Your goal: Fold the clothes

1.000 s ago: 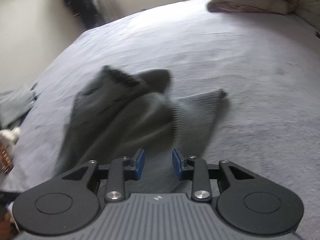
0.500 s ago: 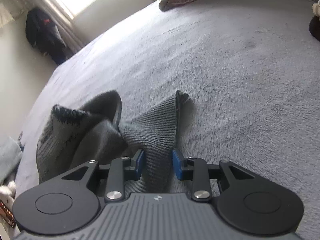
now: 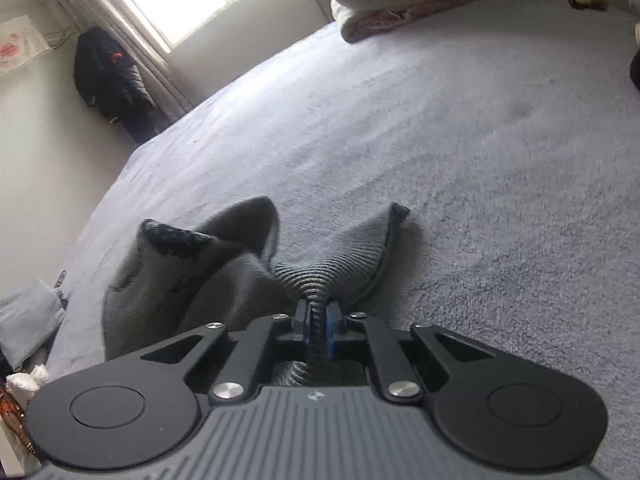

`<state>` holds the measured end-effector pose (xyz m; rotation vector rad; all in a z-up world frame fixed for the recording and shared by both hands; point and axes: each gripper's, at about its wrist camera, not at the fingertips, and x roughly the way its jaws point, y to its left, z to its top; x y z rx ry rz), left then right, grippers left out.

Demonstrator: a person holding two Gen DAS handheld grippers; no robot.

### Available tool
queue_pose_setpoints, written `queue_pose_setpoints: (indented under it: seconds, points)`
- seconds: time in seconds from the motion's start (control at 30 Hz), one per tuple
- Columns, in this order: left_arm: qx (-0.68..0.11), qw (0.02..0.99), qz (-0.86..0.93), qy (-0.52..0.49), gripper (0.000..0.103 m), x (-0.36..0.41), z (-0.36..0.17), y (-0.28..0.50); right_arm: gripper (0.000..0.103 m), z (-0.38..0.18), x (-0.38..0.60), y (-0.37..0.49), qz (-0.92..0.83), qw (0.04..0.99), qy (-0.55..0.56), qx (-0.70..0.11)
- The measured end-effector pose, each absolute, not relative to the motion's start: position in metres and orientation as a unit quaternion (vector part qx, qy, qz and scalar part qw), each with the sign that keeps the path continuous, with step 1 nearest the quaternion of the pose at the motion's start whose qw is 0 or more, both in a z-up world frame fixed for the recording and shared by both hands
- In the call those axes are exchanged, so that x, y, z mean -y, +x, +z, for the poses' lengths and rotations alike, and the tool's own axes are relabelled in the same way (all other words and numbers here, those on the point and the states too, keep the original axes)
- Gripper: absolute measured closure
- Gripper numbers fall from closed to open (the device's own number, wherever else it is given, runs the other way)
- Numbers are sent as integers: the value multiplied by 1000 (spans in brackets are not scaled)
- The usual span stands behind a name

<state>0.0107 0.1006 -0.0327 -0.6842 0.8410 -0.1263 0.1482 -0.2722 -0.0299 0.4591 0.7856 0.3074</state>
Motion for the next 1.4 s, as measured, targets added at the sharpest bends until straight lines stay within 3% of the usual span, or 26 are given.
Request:
queue_pose_setpoints:
  seconds: [0.47, 0.93, 1.03, 1.1, 1.23, 1.4]
  points:
    - [-351, 880, 0, -320, 97, -151, -10, 1, 95, -3, 257, 93, 219, 886, 149, -380]
    - [-387, 867, 9, -314, 96, -157, -35, 13, 92, -26, 238, 64, 243, 866, 86, -429]
    - [-406, 855, 9, -322, 82, -157, -42, 13, 90, -25, 242, 65, 244, 864, 93, -431]
    - [-411, 851, 2, -327, 64, -157, -43, 8, 84, -20, 244, 64, 246, 864, 95, -428]
    - [-420, 850, -18, -318, 61, -152, -41, -3, 73, -9, 254, 61, 241, 872, 103, -412]
    - [-429, 846, -28, -315, 60, -144, -46, -9, 73, -3, 276, 68, 206, 884, 127, -399]
